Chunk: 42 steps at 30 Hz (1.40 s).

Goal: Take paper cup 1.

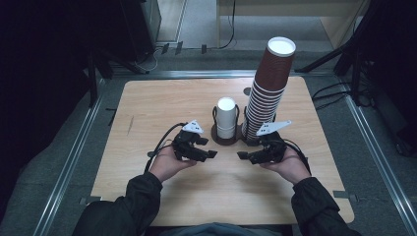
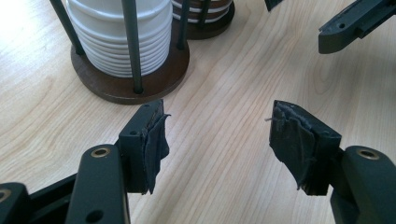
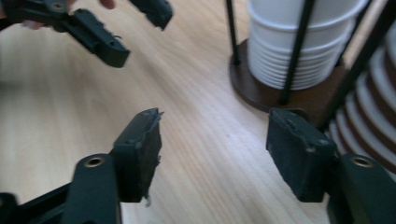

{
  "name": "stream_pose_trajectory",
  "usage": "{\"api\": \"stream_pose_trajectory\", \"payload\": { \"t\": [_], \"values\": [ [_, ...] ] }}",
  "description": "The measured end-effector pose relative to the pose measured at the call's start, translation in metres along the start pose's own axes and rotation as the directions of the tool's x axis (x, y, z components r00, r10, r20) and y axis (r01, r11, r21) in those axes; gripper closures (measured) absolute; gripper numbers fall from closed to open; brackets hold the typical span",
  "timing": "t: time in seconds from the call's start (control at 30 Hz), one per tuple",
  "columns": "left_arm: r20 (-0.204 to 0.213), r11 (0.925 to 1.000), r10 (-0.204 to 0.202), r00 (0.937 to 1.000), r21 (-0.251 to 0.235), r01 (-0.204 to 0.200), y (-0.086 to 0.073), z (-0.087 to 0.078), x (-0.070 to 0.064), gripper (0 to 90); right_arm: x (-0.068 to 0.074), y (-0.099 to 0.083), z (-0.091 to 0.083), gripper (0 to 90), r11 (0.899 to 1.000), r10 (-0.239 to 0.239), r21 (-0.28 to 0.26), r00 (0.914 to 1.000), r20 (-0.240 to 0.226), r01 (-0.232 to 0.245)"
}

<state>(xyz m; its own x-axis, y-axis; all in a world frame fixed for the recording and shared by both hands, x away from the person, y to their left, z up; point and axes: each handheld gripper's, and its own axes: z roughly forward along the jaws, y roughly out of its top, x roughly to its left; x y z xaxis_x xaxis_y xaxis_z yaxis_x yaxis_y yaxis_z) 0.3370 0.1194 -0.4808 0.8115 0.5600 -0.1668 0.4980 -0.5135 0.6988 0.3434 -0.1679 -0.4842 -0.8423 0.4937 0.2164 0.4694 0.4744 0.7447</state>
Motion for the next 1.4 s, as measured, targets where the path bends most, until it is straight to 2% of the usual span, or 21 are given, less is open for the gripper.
{"api": "stream_pose_trajectory", "payload": {
  "t": [0.2,0.3,0.4,0.7,0.83,0.87,0.97,1.07,1.2,1.4],
  "values": [
    [0.001,1.0,0.004,1.0,-0.007,-0.004,0.0,-0.002,0.0,35.8,0.001,0.0,0.005,37.5,0.999,-0.007,0.037,1.0,0.004,0.007],
    [-0.004,1.0,0.001,1.0,-0.006,-0.001,0.0,-0.004,0.001,36.1,0.002,-0.001,0.005,37.6,0.999,-0.013,0.035,0.9999,0.001,0.013],
    [-0.018,0.9998,0.017,0.9997,0.006,-0.016,0.002,-0.005,0.003,36.2,0.003,-0.002,0.005,39.3,0.999,-0.019,0.036,0.9998,0.004,0.019],
    [-0.014,0.9997,0.026,0.9996,-0.002,-0.026,0.007,-0.009,0.008,35.7,0.007,-0.005,0.008,44.1,0.999,-0.016,0.04,0.9998,0.015,0.015],
    [-0.017,0.9997,0.023,0.9996,-0.008,-0.023,0.009,-0.012,0.011,35.2,0.009,-0.006,0.009,47.8,1.0,-0.019,0.026,0.999,0.042,0.018],
    [-0.023,0.9996,0.029,0.9993,-0.007,-0.029,0.01,-0.013,0.012,34.8,0.01,-0.005,0.01,51.4,1.0,-0.019,0.016,0.9983,0.055,0.018],
    [-0.015,0.9994,0.03,0.9994,-0.015,-0.031,0.013,-0.016,0.013,32.3,0.011,-0.004,0.012,54.5,1.0,-0.011,0.006,0.9973,0.073,0.011],
    [-0.021,0.9993,0.032,0.9993,-0.019,-0.032,0.018,-0.017,0.016,25.3,0.011,-0.003,0.015,56.2,1.0,0.011,-0.009,0.9967,0.081,-0.01],
    [-0.011,0.9987,0.047,0.9989,-0.019,-0.047,0.026,-0.017,0.019,18.3,0.009,-0.001,0.018,59.3,0.999,-0.003,-0.033,0.9951,0.099,0.006],
    [-0.028,0.9985,0.031,0.9991,-0.043,-0.033,0.042,-0.022,0.03,15.9,0.006,0.0,0.024,69.2,0.999,0.032,-0.041,0.9855,0.167,-0.026]
  ]
}}
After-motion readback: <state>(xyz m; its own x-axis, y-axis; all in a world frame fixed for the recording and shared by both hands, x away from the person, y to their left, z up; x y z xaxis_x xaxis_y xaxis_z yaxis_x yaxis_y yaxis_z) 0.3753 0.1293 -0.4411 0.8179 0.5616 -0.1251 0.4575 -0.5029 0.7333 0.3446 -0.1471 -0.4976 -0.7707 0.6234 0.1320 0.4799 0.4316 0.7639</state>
